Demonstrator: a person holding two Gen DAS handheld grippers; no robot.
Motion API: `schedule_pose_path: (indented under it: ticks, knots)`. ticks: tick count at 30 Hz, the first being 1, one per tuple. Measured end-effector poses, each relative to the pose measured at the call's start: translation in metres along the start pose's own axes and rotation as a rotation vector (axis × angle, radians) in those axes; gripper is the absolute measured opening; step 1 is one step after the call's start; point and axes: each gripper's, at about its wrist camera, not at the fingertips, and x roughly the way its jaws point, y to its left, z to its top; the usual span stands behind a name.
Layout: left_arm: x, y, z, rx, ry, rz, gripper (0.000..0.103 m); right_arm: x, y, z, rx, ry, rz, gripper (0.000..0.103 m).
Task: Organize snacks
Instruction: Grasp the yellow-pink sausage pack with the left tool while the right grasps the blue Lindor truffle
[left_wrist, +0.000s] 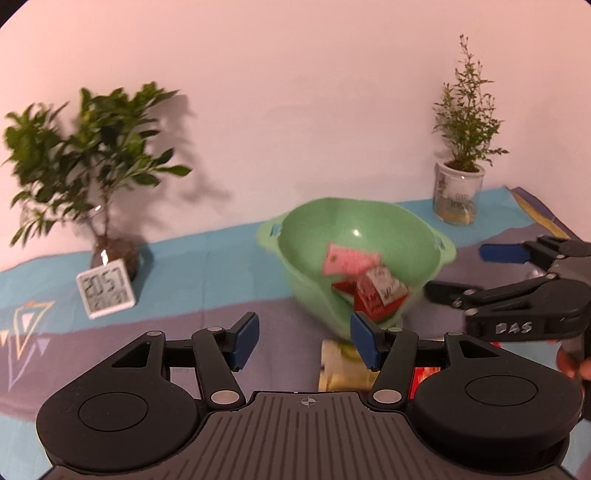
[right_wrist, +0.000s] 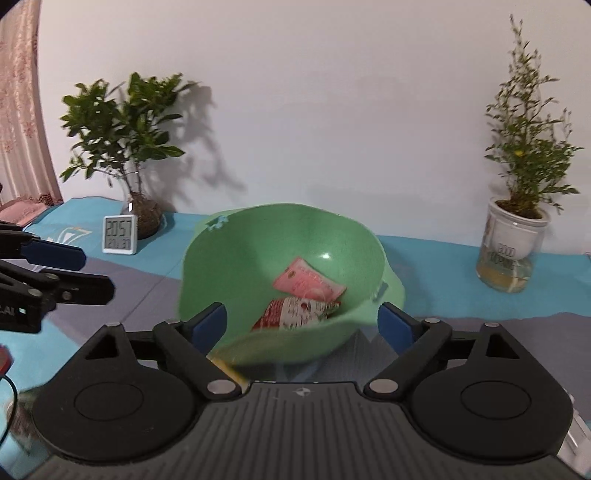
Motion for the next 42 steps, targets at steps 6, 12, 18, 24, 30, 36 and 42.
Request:
schedule_pose_path:
  ticks: [6, 12, 18, 24, 30, 36, 42]
  knots:
    - [-0.04, 0.002, -0.057, -0.045, 0.013, 0.004, 0.103, -0.054, 0.004, -0.053, 0.005, -0.012, 0.017, 0.097]
    - [-0.059, -0.001, -0.124, -0.11, 0.042, -0.001, 0.103, -0.105, 0.012, -0.119, 0.046, -0.025, 0.05, 0.097]
    - [-0.057, -0.005, -0.173, -0.154, 0.102, -0.026, 0.103, -0.127, 0.029, -0.169, 0.093, -0.003, 0.06, 0.09]
    - [-0.053, -0.014, -0.187, -0.144, 0.113, -0.01, 0.103, -0.115, 0.039, -0.176, 0.108, 0.018, 0.067, 0.074]
    - [-0.045, -0.012, -0.191, -0.151, 0.127, 0.002, 0.103, -0.1, 0.034, -0.179, 0.15, 0.028, 0.046, 0.061]
    - [-0.038, -0.009, -0.192, -0.148, 0.121, 0.0, 0.103, -0.099, 0.029, -0.188, 0.149, 0.037, 0.005, 0.04]
    - [-0.032, -0.012, -0.189, -0.139, 0.103, 0.016, 0.103, -0.097, 0.026, -0.186, 0.14, 0.044, -0.018, 0.035]
